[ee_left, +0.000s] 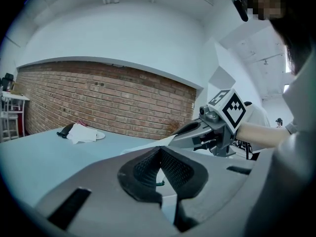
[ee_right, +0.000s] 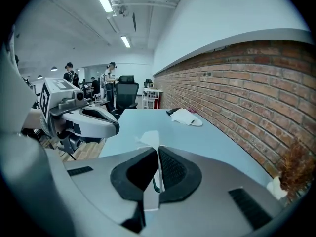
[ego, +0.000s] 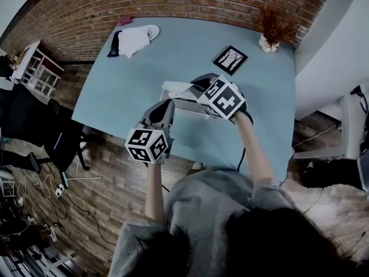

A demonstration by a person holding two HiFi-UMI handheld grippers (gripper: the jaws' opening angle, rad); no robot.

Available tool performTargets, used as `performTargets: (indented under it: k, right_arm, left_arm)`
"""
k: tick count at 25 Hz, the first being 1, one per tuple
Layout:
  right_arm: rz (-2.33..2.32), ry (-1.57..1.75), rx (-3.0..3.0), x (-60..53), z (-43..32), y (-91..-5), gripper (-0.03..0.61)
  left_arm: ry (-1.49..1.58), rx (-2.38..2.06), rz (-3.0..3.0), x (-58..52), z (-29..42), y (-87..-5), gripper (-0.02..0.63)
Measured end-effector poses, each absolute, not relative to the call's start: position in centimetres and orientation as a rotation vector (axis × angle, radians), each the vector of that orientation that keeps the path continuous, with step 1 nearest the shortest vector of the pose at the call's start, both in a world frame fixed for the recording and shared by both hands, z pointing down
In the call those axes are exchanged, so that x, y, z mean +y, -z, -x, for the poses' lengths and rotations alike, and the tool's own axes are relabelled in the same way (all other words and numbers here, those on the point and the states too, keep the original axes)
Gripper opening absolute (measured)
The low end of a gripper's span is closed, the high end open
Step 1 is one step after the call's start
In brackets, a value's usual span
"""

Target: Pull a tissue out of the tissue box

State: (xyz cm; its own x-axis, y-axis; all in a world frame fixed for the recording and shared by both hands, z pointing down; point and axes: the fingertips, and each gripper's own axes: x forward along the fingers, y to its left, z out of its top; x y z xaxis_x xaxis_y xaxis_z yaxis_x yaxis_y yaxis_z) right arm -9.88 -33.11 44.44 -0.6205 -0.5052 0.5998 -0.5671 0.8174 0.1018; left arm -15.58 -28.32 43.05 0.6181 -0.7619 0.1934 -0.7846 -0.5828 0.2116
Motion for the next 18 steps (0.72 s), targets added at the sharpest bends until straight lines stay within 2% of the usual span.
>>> performTargets:
  k: [18]
  right_arm:
    - [-0.982,-0.084,-2.591,-29.8,6.9,-40.8,0.001]
  left_arm:
    - [-0.105,-1.316,-2.706,-26.0,14.5,-39.2,0.003]
